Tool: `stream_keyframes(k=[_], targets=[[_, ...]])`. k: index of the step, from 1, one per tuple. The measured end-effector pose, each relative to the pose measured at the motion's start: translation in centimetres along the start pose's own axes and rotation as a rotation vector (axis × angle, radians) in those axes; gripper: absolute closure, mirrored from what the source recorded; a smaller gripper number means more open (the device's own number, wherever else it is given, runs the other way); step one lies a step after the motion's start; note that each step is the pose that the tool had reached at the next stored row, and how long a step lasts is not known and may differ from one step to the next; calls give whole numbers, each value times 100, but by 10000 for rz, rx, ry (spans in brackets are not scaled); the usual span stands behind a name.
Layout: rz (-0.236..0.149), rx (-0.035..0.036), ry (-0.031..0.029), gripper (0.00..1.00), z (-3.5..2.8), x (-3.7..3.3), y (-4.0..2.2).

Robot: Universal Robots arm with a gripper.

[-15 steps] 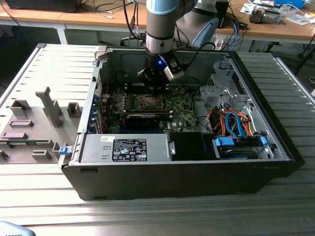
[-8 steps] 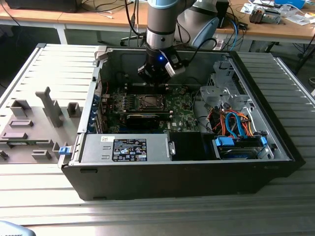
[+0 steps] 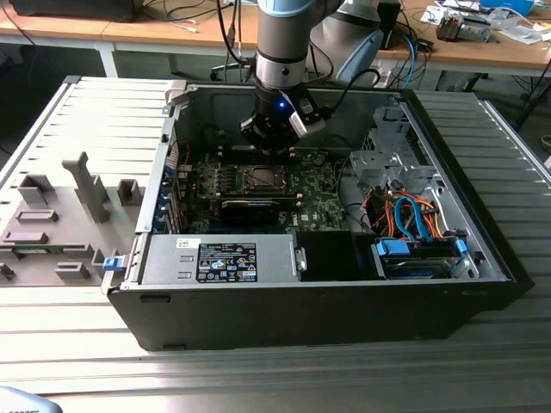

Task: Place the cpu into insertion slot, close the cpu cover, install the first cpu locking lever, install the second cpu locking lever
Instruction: 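Install the first cpu locking lever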

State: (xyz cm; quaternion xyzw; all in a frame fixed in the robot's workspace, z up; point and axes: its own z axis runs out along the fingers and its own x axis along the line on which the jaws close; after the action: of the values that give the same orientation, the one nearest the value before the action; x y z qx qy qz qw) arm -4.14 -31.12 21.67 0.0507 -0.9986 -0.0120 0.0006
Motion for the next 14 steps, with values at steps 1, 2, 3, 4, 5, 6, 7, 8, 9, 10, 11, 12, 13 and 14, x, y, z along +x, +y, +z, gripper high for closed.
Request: stream_keyframes(k=[1,2,3,4,5,6,7,8,9,10,11,12,13,14], targets=[[0,1,0,89,-1,2,-16],[0,1,0,89,-1,3,-32],[0,1,0,89,-2,6,-59],[-1,0,0,89,-2,7,-72],[-1,0,0,89,-2,8,-86],[-1,1,0,89,-2,10,-99],[0,1,0,89,-3,11,-109],[0,1,0,89,-3,12,-118],[0,1,0,89,-3,13,-122],[1,1,0,89,-3,13,-128],[1,5,0,89,-3,13,-129],[2,7,1,89,-3,13,-129],[1,10,2,89,-4,13,-130],[0,10,1,89,-4,13,-130]])
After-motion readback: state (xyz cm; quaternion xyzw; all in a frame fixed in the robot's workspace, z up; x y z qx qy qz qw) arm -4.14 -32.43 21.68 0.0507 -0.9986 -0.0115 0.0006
